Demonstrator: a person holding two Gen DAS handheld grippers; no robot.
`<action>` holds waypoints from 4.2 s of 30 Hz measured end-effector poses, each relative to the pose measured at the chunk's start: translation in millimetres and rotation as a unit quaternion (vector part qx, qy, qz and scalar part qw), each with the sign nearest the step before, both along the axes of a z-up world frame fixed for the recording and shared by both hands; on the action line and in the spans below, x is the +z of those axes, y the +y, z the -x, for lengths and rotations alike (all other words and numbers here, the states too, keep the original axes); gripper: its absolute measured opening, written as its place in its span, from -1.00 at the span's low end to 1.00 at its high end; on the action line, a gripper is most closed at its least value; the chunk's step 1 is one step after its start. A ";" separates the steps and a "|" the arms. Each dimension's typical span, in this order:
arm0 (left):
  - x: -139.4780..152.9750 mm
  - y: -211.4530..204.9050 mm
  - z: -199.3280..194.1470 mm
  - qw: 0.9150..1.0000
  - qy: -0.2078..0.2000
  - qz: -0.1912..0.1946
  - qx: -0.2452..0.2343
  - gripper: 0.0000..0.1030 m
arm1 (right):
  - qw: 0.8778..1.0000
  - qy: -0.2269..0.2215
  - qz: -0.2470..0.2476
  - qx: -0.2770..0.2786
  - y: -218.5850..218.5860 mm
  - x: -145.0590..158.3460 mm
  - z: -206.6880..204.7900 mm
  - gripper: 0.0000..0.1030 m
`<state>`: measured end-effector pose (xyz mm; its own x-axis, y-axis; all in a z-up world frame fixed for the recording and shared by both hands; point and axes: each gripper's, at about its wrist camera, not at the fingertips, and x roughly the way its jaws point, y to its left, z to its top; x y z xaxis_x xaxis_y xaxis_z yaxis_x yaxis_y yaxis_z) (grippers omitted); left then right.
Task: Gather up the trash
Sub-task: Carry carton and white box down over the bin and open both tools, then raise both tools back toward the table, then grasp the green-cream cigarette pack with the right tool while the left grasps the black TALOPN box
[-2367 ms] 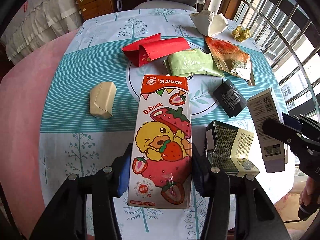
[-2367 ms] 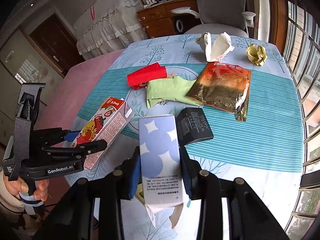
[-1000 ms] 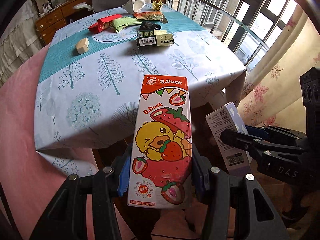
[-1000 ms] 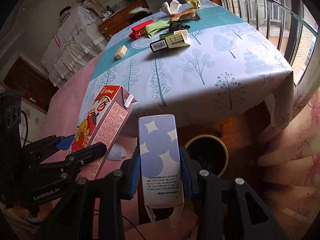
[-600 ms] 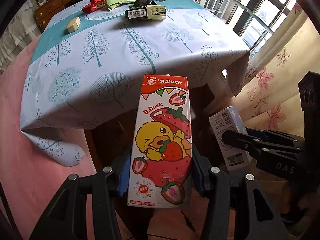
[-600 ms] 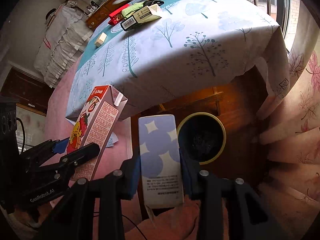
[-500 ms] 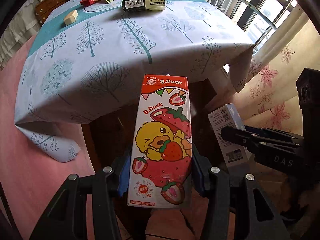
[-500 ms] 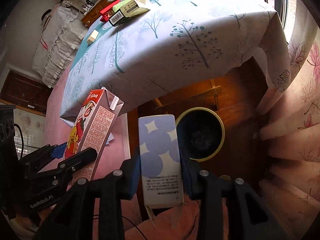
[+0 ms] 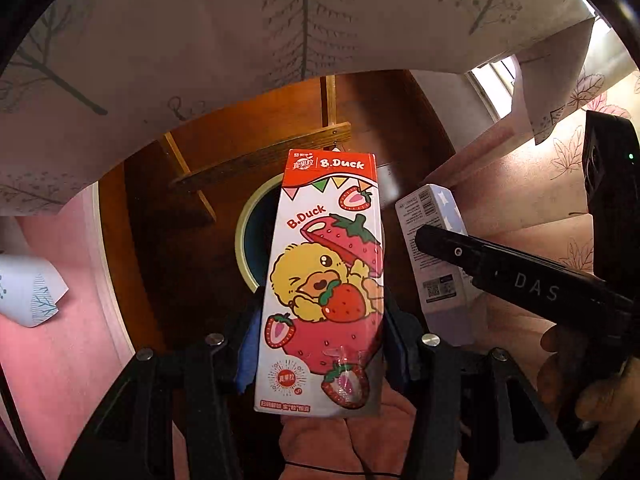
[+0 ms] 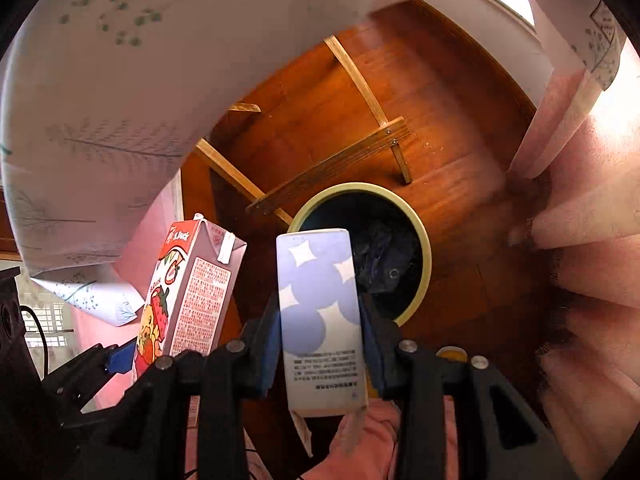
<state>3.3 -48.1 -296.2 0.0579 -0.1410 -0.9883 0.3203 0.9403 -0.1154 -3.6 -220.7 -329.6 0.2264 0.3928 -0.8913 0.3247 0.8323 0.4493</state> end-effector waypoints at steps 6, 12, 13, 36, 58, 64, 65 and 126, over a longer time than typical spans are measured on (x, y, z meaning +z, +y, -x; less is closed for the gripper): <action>-52.8 -5.4 -15.8 1.000 0.002 -0.006 -0.012 0.07 | 1.000 0.015 0.001 -0.012 -0.9 -52.6 -11.4 -0.29; -76.5 2.7 -29.7 1.000 0.007 -0.022 0.002 0.64 | 0.999 0.034 -0.008 -0.026 -0.1 -83.5 -19.3 -0.27; -77.7 5.0 -30.5 1.000 0.006 -0.027 0.004 0.72 | 0.999 0.035 -0.008 -0.025 1.4 -85.4 -20.1 -0.27; -35.4 46.5 -32.3 0.999 -0.020 -0.033 0.036 0.79 | 0.999 0.022 0.045 0.000 30.6 -49.2 -33.0 0.41; 162.5 55.8 -17.3 0.995 -0.092 0.004 0.025 0.85 | 0.998 -0.032 0.058 -0.013 34.7 135.3 7.1 0.42; 231.3 62.0 -14.9 0.991 -0.136 0.014 0.008 0.85 | 0.993 -0.090 0.078 -0.009 42.2 208.6 14.9 0.42; 241.7 63.2 -14.5 0.989 -0.144 0.016 0.006 0.85 | 0.992 -0.100 0.080 -0.011 42.0 219.3 16.4 0.42; 230.1 46.3 -248.7 0.968 -0.095 -0.054 0.227 0.85 | 0.859 -0.245 0.177 0.414 61.5 264.0 -262.7 -0.55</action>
<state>252.0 -1.7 -66.1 0.2710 0.0455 -0.9615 -0.1229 0.9923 0.0124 259.0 -159.2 -65.6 0.3820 0.3249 -0.8652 -0.6005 0.7989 0.0349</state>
